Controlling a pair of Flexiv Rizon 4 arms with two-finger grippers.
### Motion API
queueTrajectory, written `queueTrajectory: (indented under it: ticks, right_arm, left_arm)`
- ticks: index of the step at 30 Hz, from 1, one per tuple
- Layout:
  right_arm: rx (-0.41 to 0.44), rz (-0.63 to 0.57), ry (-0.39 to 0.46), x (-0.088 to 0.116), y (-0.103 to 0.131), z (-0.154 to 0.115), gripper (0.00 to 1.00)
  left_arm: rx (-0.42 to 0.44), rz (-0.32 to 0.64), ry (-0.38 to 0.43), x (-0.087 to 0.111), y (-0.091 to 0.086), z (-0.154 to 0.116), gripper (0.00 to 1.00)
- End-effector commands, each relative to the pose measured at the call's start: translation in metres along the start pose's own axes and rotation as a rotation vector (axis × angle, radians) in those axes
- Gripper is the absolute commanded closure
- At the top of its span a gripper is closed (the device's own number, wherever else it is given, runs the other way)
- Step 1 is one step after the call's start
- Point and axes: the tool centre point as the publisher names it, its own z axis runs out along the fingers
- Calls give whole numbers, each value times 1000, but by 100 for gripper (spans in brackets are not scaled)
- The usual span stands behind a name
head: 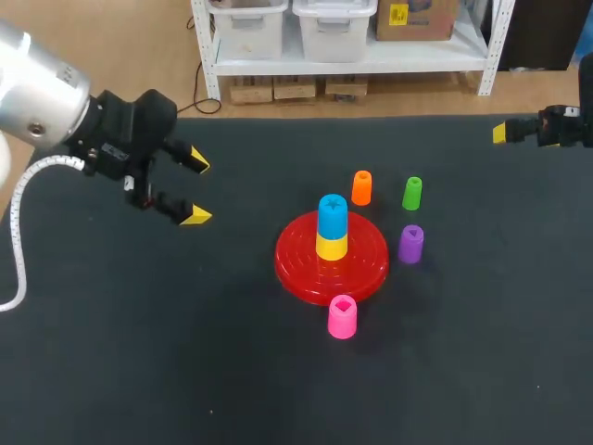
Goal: Pick up and stack the cylinders on the red base in this order: pink,purple,orange,green
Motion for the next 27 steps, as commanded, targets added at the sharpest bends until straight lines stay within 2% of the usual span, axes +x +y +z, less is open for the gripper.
queueTrajectory:
  ticks: [1, 7, 10, 15, 22, 27]
  right_arm:
    - [0, 0, 1, 0, 0, 0, 0]
    - [0, 0, 1, 0, 0, 0, 0]
    - [15, -119, 110, 2, 28, 9, 0]
    - [1, -333, 259, 22, 75, 18, 0]
    - [-134, -542, 449, 57, 129, 19, 0]
    - [-239, -618, 561, 77, 163, 28, 0]
  left_arm:
    - [-2, 1, -1, 1, -1, 0, 0]
    - [-2, 1, -1, 1, -1, 0, 0]
    - [-2, 1, -1, 1, -1, 0, 0]
    - [-2, 1, -1, 1, -1, 0, 0]
    - [-2, 1, -1, 1, -1, 0, 0]
    - [-2, 1, -1, 1, -1, 0, 0]
